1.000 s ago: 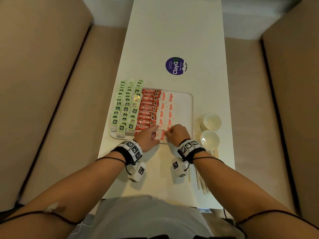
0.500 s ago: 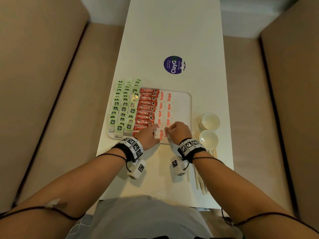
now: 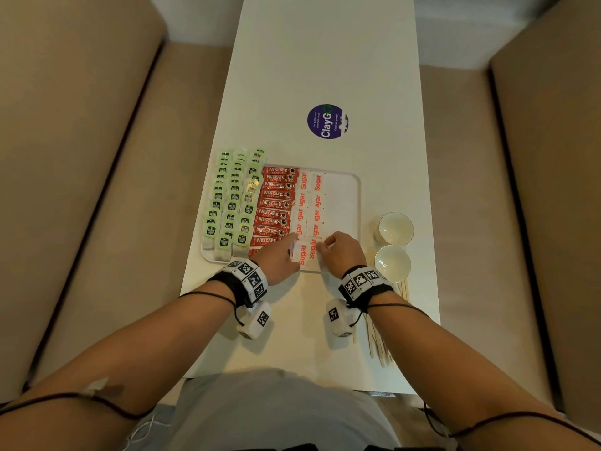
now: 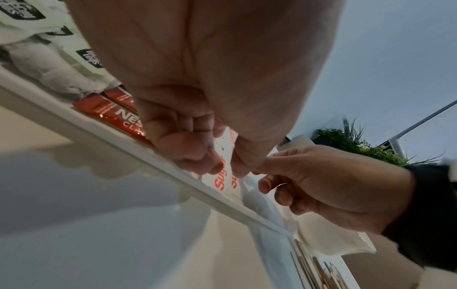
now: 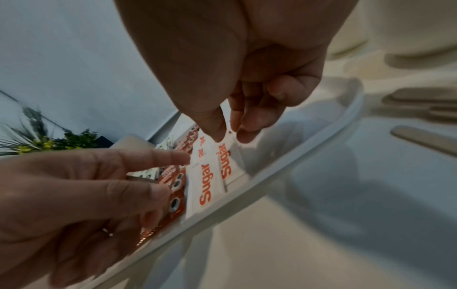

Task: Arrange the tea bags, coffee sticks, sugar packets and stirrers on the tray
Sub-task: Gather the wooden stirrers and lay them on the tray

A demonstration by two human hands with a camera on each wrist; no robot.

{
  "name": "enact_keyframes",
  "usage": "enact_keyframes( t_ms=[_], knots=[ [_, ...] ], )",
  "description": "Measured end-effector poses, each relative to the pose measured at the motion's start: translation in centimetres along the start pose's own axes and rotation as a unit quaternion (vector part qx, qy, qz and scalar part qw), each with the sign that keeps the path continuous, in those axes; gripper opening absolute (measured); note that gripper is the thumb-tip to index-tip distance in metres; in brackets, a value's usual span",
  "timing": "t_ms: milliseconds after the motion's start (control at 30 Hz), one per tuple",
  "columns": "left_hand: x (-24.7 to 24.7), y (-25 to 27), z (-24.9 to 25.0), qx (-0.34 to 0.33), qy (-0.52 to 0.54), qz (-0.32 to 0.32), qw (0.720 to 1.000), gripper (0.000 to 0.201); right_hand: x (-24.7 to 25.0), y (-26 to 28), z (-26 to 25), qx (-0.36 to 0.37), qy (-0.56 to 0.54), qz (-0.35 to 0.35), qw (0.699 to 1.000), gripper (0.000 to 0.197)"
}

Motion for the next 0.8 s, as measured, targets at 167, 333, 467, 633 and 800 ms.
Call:
enact_keyframes(
  t_ms=[167, 333, 467, 633, 800],
  knots=[
    [-0.1, 0.4, -0.5, 0.008, -0.018, 0.023, 1.0, 0.041, 0.9, 2.5, 0.2, 0.073, -0.003, -0.009, 0.997, 0.02],
    [-1.6, 0.8, -0.4, 0.013, -0.009, -0.002, 1.0, 0.026, 1.9, 5.3, 3.5, 0.089, 0.01, -0.032, 0.995, 0.018],
    [-2.9, 1.1, -0.1, 0.014, -0.018, -0.022, 0.999, 0.025, 2.7, 6.4, 6.2, 0.074, -0.001, -0.033, 0.997, 0.018],
    [-3.6, 2.5, -0.6, 0.017, -0.01, -0.033, 0.999, 0.021, 3.2, 7.6, 7.1, 0.075, -0.012, -0.046, 0.996, 0.015],
    [-3.4, 3.8, -1.6, 0.025, -0.023, -0.053, 0.998, 0.023, 4.4, 8.8, 7.6, 0.055, 0.02, -0.045, 0.997, 0.024]
  ],
)
Point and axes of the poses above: each hand's wrist, its own y-axis away from the middle knuckle, its own x-axis out of the back of the hand, z = x × y, the point moved 7 cm from there along -y, towards the middle knuckle, and after that the axes turned 1 degree about -z, right-handed, at the moved point
